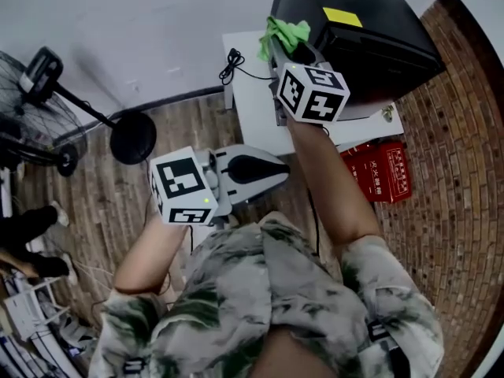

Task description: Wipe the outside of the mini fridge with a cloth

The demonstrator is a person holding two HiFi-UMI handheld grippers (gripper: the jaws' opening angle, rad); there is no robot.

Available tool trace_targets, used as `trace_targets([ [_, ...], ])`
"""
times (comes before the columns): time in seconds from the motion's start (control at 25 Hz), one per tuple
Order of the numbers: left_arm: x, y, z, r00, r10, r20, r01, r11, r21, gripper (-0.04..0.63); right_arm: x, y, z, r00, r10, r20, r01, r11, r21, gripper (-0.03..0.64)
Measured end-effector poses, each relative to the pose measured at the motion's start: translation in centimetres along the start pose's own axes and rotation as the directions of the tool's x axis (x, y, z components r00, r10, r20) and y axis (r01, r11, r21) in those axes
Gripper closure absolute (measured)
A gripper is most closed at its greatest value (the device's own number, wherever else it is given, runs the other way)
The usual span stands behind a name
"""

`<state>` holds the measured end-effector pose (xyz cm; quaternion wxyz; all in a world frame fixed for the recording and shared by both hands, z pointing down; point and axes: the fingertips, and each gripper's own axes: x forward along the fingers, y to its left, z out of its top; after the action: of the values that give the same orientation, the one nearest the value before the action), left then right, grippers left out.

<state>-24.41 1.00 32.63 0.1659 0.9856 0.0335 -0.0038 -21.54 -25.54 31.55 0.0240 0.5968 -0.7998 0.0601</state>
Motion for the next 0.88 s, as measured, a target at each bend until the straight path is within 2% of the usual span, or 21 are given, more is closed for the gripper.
trace_targets([
  [0.2, -0.7, 1.4, 0.1, 1.000, -0.007, 0.014, 0.007, 1.000, -0.012, 0.568, 2.2, -2.9, 2.2, 0.986, -0.162, 0.043, 0.160, 0.986, 0.046, 0.465],
  [0.48, -1.6, 3.0, 0.0, 1.000, -0.009, 0.012, 0.010, 1.000, -0.026, 0.568, 3.6, -4.1, 1.6, 0.963, -0.264, 0.054, 0.259, 0.962, 0.089, 0.465],
  [0.68, -2.2, 3.7, -0.5, 1.000, -0.004, 0.006, 0.004, 0.999, -0.044, 0.568, 4.4, -4.8, -2.5, 0.953, -0.302, -0.015, 0.302, 0.947, 0.111, 0.464],
  [0.88, -2.8, 4.3, -1.0, 1.000, 0.005, 0.003, -0.005, 0.998, -0.063, 0.568, 5.0, -5.5, -8.3, 0.937, -0.330, -0.115, 0.341, 0.934, 0.105, 0.463],
])
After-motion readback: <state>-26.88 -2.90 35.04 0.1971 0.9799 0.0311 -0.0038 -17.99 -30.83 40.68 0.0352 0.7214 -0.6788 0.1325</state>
